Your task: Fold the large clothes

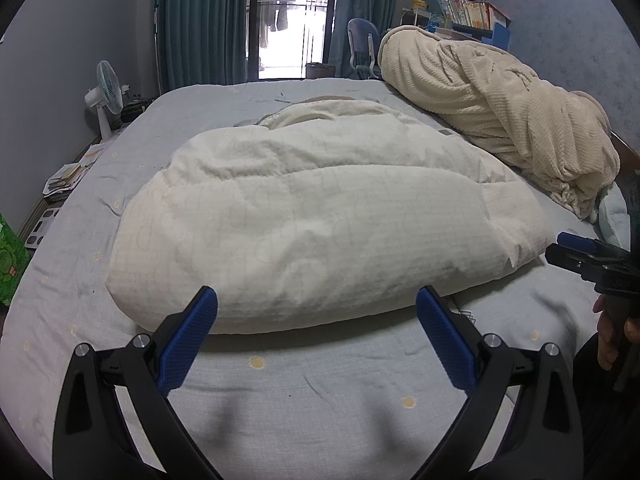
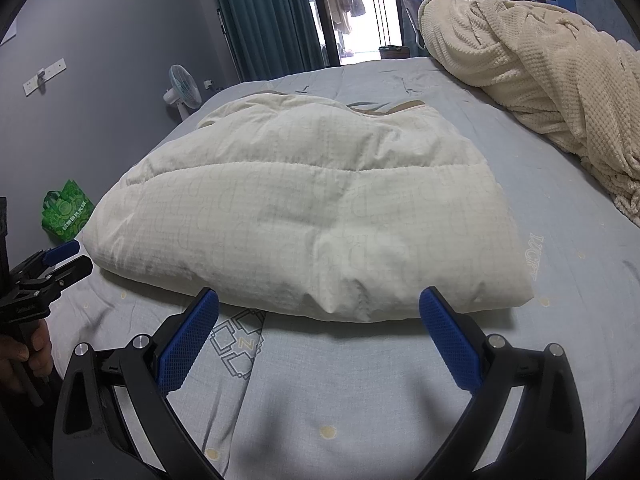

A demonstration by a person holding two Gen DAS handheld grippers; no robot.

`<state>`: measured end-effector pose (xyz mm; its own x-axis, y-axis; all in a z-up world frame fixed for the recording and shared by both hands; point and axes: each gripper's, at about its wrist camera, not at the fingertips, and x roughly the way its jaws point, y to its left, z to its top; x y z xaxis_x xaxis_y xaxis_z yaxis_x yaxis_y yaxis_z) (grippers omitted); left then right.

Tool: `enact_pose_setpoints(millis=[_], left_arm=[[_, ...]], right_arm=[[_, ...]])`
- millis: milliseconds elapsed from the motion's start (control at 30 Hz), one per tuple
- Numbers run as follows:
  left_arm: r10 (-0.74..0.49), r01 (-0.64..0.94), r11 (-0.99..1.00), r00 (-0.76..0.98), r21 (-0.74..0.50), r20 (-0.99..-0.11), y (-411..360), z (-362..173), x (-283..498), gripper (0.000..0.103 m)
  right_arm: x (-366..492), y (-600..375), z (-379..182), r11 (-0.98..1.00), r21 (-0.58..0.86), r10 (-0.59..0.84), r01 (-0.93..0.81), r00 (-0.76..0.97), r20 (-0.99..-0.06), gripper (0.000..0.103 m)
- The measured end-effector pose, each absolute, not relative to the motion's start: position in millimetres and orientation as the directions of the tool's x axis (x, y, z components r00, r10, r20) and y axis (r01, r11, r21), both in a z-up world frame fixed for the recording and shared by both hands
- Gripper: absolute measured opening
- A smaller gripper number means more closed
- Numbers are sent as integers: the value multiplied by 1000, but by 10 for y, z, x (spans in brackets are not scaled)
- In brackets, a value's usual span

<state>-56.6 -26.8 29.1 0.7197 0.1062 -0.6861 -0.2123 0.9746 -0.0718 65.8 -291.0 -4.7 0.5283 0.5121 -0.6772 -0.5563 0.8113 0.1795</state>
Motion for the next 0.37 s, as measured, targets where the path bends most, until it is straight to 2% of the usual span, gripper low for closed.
enact_pose_setpoints(millis=[367], left_arm=[[113,-222,973,710,-69,-695,-232,285,-557,95]], right_arm=[[654,-2908,-47,811,179,512,-557,528,-677,96]])
